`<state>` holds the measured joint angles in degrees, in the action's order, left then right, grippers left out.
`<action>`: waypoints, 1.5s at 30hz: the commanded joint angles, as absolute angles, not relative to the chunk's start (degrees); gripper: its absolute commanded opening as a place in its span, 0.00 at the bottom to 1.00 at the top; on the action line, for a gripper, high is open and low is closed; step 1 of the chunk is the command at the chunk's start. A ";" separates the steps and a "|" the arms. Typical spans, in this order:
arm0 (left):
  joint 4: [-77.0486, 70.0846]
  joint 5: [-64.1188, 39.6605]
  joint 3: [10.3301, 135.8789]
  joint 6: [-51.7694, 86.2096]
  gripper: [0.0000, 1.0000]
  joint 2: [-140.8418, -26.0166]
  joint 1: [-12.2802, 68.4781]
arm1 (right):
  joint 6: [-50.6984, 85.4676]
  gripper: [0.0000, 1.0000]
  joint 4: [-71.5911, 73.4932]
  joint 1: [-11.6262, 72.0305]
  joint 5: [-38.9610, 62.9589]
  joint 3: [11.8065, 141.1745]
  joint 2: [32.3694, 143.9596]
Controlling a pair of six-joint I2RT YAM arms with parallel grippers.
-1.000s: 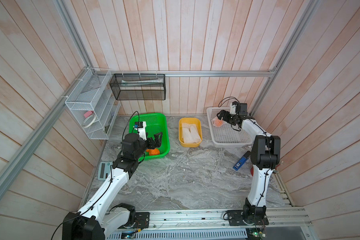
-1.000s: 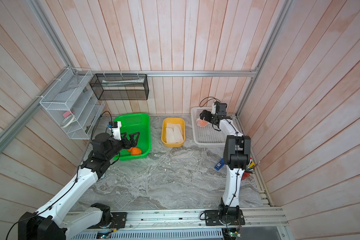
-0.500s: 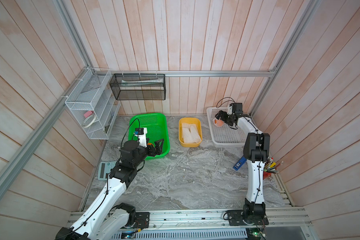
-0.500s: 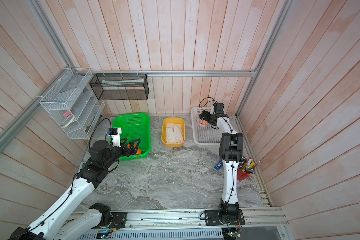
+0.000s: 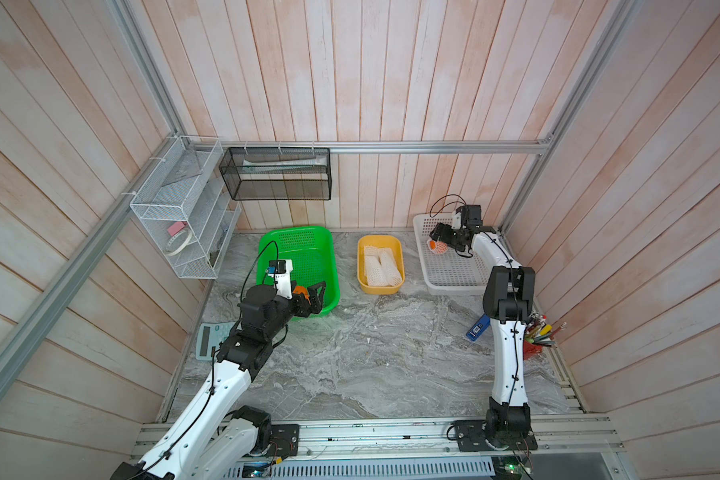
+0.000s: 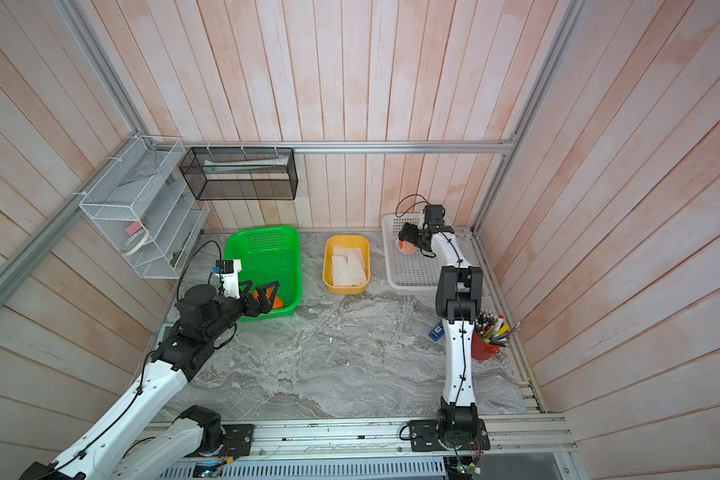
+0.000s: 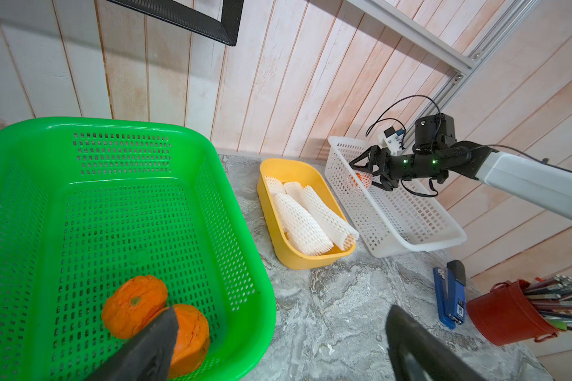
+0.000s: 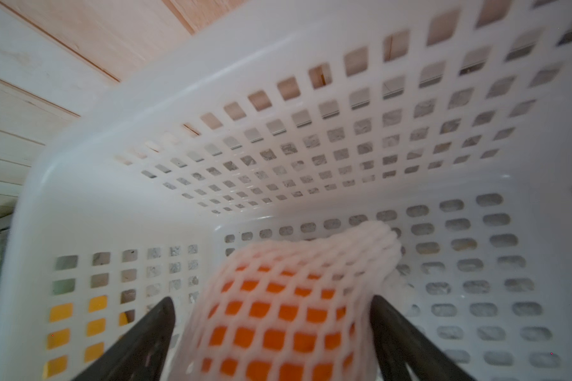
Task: Remove foam nets from oranges
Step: Pick up the orange from the basket.
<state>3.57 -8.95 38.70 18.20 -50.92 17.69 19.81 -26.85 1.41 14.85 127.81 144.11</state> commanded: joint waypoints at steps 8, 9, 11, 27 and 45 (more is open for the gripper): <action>3.84 -8.37 37.61 18.19 1.00 -50.23 17.90 | 14.34 0.71 -30.76 2.60 8.00 127.26 143.94; 3.95 -8.31 37.70 18.11 1.00 -50.22 17.91 | 13.88 0.70 -30.76 2.72 7.46 127.19 143.59; 3.90 -8.26 37.71 18.11 1.00 -50.20 17.93 | 13.00 0.69 -30.22 2.88 6.47 126.20 142.17; 4.20 -8.24 37.88 18.10 1.00 -50.29 17.88 | 10.95 0.63 -15.21 4.64 4.39 102.61 121.38; 3.51 -12.26 36.98 22.10 1.00 -48.67 18.10 | 0.35 0.62 -6.75 24.66 7.86 71.85 89.91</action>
<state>3.66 -10.72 38.11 21.08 -50.28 17.72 3.20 -8.47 21.78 5.74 76.38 91.92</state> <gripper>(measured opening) 0.997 0.622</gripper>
